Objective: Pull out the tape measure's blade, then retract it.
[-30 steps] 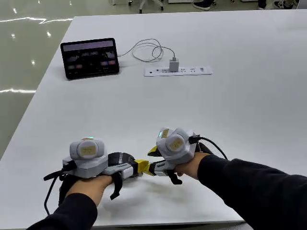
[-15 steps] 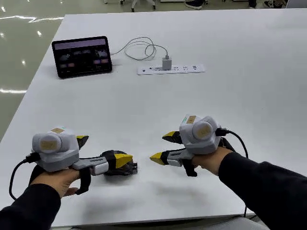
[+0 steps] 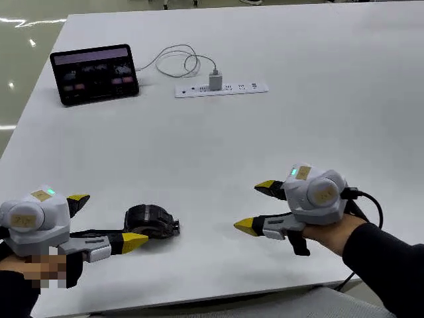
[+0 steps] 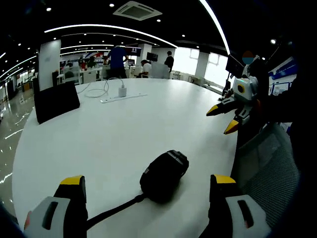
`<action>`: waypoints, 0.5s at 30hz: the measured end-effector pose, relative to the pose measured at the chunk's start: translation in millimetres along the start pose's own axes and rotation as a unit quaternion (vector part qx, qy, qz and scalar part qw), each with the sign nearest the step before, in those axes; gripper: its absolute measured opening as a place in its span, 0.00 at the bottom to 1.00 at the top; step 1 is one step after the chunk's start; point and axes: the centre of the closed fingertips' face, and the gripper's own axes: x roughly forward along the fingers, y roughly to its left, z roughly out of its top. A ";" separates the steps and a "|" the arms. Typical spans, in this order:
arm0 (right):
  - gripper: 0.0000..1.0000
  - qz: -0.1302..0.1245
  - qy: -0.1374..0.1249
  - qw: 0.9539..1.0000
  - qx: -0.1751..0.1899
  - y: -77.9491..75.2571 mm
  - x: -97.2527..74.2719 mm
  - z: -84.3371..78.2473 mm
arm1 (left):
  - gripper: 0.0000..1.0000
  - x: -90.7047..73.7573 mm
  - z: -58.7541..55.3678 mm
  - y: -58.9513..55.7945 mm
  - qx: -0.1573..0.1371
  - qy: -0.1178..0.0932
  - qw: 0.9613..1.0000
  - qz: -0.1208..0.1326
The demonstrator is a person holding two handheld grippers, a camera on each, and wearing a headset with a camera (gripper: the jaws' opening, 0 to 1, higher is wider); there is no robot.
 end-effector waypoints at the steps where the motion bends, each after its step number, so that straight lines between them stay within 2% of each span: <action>1: 0.54 -0.003 0.001 1.000 0.005 -1.5 -5.4 -3.4 | 1.00 -2.2 -5.9 0.8 -0.005 0.012 1.000 -0.001; 4: 0.56 -0.015 0.001 1.000 0.014 -8.3 -17.6 -11.9 | 1.00 -8.2 -11.2 2.4 -0.007 0.012 1.000 -0.005; 8: 0.58 -0.033 0.007 0.999 0.022 -17.9 -32.7 -26.3 | 1.00 -15.3 -14.7 11.0 -0.012 0.014 1.000 0.014; 11: 0.59 -0.046 0.009 0.998 0.033 -24.8 -45.7 -37.0 | 1.00 -20.0 -14.5 11.6 -0.026 0.006 1.000 0.013; 15: 0.64 -0.058 0.012 0.997 0.042 -30.5 -58.9 -49.7 | 1.00 -22.7 -18.7 11.9 -0.030 0.007 0.999 0.012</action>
